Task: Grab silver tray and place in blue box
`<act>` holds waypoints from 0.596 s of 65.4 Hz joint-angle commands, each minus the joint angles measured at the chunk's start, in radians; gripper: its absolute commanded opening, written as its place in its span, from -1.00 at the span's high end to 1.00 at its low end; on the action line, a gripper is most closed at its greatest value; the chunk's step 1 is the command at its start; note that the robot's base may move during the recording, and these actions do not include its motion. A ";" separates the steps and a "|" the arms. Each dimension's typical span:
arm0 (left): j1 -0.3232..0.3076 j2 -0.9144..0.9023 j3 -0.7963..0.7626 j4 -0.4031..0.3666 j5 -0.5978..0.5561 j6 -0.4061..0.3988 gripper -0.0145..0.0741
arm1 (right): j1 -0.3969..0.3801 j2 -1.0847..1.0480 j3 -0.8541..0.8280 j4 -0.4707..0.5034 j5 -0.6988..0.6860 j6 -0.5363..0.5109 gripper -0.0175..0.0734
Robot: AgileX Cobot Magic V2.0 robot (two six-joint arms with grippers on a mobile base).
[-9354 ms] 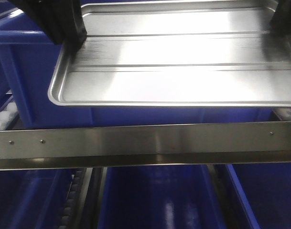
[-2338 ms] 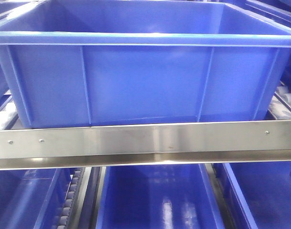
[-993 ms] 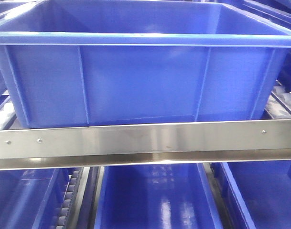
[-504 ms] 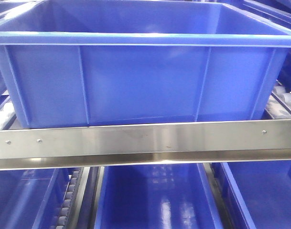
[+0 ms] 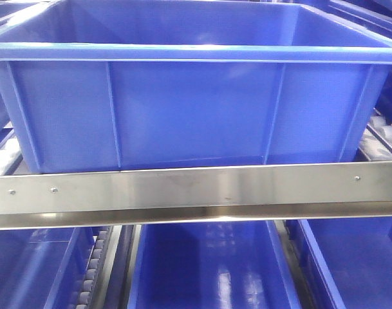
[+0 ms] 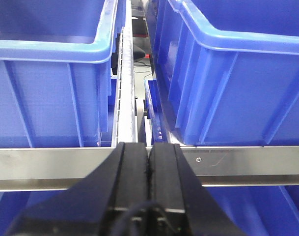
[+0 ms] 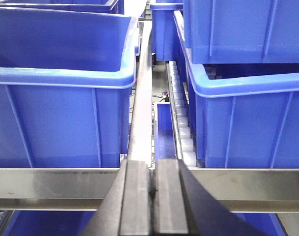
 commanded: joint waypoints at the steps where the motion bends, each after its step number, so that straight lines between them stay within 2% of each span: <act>1: -0.005 0.010 -0.003 -0.001 -0.088 0.003 0.91 | -0.007 -0.021 0.003 0.000 -0.094 -0.010 0.51; 39: -0.005 0.010 -0.003 -0.001 -0.088 0.003 0.91 | -0.007 -0.021 0.003 0.000 -0.094 -0.010 0.51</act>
